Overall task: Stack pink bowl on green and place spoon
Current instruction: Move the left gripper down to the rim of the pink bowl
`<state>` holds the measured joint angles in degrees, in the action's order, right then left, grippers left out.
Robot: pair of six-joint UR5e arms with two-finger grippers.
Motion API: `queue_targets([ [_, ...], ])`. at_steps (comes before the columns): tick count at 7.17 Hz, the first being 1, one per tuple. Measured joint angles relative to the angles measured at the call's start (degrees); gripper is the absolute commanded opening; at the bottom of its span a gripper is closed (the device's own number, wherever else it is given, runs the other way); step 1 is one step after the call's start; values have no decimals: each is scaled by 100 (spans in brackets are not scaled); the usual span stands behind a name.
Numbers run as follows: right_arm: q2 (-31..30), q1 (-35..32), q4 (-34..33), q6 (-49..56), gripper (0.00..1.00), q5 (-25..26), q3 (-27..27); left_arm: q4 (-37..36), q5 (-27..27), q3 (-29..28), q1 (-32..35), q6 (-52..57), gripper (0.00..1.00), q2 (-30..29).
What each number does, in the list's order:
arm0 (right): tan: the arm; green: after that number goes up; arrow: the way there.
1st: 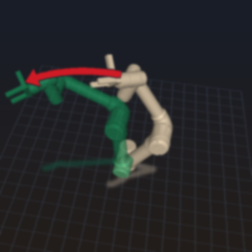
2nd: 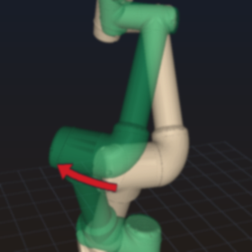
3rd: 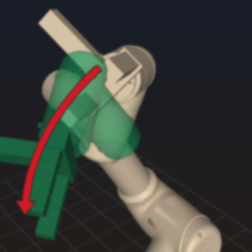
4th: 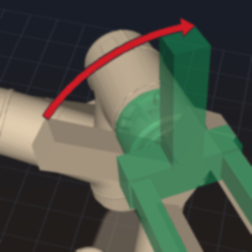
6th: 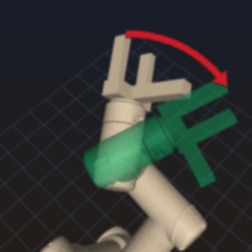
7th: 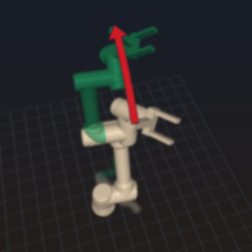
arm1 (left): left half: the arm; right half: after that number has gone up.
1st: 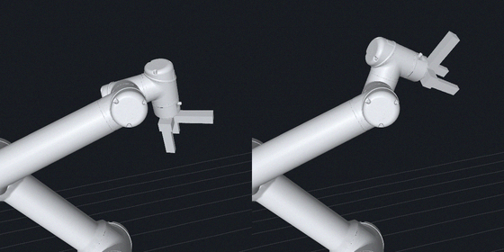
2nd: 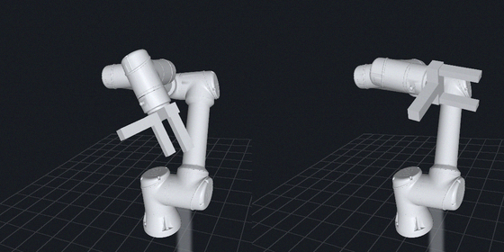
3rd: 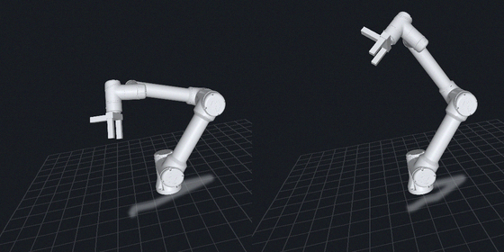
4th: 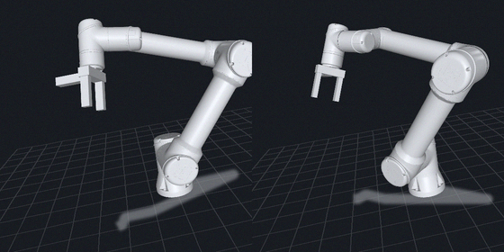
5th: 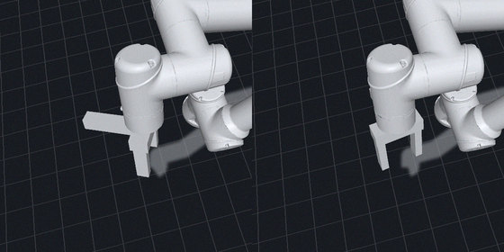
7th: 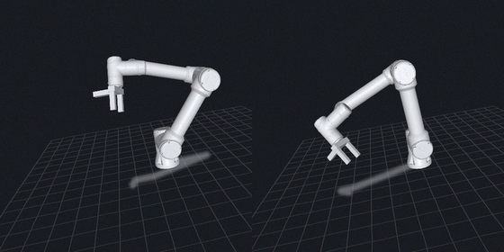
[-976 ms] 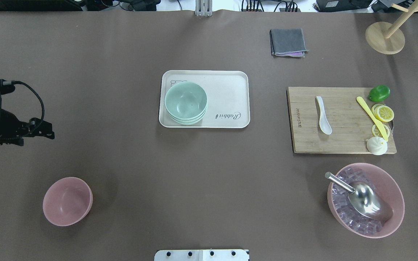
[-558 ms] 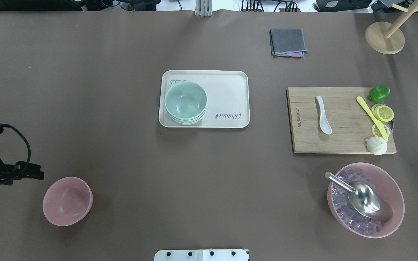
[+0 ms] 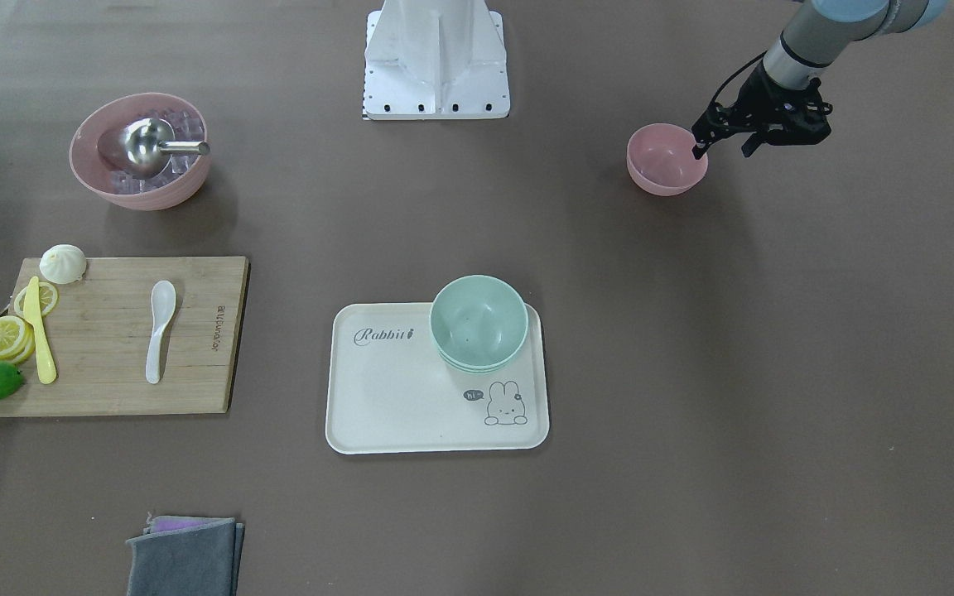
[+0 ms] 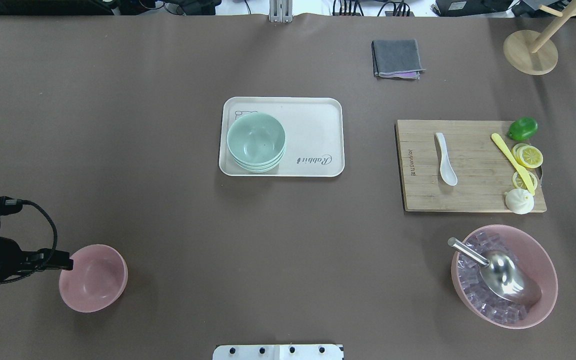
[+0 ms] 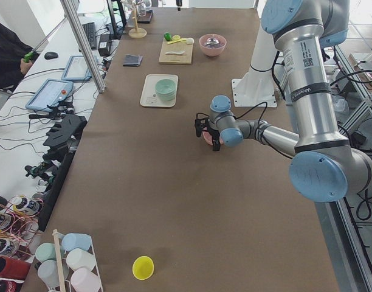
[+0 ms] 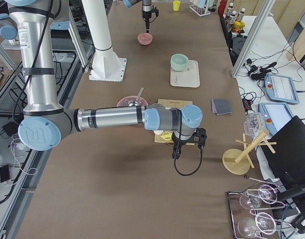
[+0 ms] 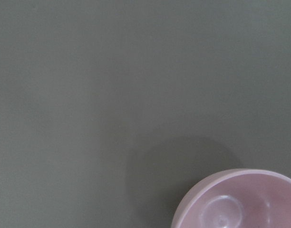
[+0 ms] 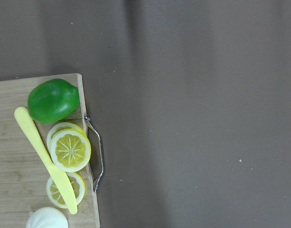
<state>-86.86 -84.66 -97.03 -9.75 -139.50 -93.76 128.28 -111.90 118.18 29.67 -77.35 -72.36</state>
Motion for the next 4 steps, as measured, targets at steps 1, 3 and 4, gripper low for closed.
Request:
queue_targets([
  [1,14,7,0,0,100,1,4,3,10,-60,-44,-11,78,-72],
  [3,26,27,0,-24,100,2,9,51,4,-145,-100,-85,49,-198],
  [4,28,39,0,-29,100,0,12,80,2,-189,-158,-109,43,-226],
])
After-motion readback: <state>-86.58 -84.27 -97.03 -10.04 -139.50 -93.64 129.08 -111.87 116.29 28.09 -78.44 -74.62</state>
